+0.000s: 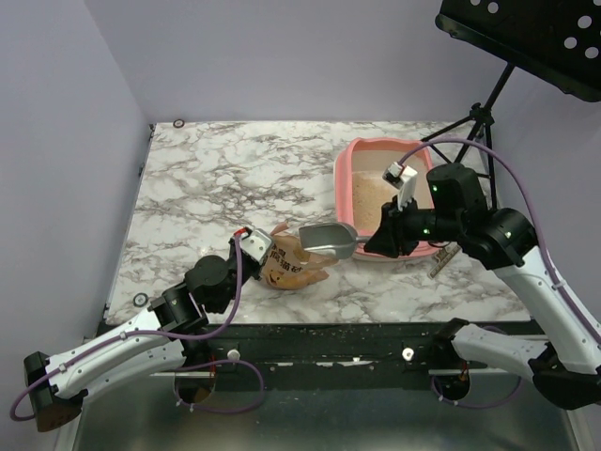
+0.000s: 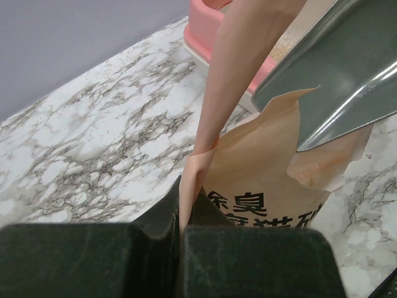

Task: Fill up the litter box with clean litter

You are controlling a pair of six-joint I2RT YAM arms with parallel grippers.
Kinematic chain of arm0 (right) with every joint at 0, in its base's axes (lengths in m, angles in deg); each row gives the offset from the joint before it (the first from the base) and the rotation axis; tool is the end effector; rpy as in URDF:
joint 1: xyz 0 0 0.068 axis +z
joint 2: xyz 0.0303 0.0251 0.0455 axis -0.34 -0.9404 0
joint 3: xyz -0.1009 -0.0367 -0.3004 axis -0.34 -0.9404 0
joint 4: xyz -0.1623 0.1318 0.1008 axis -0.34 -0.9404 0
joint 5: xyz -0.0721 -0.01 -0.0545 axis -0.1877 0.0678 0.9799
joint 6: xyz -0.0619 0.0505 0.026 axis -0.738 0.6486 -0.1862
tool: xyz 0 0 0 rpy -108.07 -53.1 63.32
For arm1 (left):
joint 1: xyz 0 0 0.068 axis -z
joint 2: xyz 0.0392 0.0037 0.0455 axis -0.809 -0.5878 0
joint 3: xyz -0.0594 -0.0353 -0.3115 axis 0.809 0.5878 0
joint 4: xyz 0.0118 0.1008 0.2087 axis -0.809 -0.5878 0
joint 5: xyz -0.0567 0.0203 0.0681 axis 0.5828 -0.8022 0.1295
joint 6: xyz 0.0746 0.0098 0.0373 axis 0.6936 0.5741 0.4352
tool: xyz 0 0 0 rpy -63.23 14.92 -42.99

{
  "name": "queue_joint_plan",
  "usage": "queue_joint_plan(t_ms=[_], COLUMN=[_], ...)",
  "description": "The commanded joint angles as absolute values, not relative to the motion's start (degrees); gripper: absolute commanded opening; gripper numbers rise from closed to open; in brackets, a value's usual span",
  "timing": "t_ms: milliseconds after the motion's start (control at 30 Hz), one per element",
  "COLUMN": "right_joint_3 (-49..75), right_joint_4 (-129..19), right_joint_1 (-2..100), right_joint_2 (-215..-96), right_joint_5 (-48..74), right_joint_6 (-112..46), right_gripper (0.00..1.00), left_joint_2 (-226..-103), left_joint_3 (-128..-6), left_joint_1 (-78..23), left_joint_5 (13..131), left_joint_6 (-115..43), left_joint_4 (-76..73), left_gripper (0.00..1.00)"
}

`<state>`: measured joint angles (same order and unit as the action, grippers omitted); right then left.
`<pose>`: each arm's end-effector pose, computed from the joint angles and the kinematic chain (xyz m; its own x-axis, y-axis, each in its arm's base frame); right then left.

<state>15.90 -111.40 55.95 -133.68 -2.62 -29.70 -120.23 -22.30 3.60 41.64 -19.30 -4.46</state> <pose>0.1061 0.1138 0.4219 -0.6246 -0.2582 -0.7370 -0.6982 0.6074 0.3789 0.0839 -0.0802 0.3087 0.0101 0.1519 -0.9884 0.5800 0.8042 0.1295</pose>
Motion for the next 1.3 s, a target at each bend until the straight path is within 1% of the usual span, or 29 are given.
queue_joint_plan(t_ms=[0, 300, 500, 700, 933, 1100, 1267], right_joint_3=[14.8, 15.1, 18.8, 22.7, 22.1, 17.6, 11.0], right_joint_4=[-108.4, -109.1, -111.3, -111.3, -111.5, -106.2, -94.0], right_joint_1=[57.7, 61.8, 65.8, 66.0, 66.0, 66.0, 66.0], right_joint_2=[-135.6, -141.4, -149.4, -157.3, -164.4, -167.5, -169.7], right_joint_5=[-4.4, -2.6, 0.6, 6.1, 8.3, 3.1, -6.4], right_joint_6=[-31.4, -35.2, -36.8, -31.2, -25.6, -23.8, -20.4], right_gripper=[0.0, 0.0, 0.0, 0.0, 0.0, 0.0, 0.0], left_joint_2=[-118.9, -118.5, -119.0, -118.7, -118.3, -117.7, -117.6], left_joint_3=[-25.0, -24.9, -25.0, -25.1, -25.3, -25.4, -25.4], left_joint_1=[3.6, 3.6, 3.6, 3.5, 3.5, 3.5, 3.5], left_joint_5=[40.5, 40.8, 40.9, 40.8, 41.1, 41.3, 41.1], left_joint_6=[-19.3, -19.2, -19.1, -19.1, -19.3, -19.5, -19.4], left_joint_4=[-1.2, -1.1, -1.1, -1.4, -1.7, -1.9, -2.1], left_gripper=[0.0, 0.0, 0.0, 0.0, 0.0, 0.0, 0.0])
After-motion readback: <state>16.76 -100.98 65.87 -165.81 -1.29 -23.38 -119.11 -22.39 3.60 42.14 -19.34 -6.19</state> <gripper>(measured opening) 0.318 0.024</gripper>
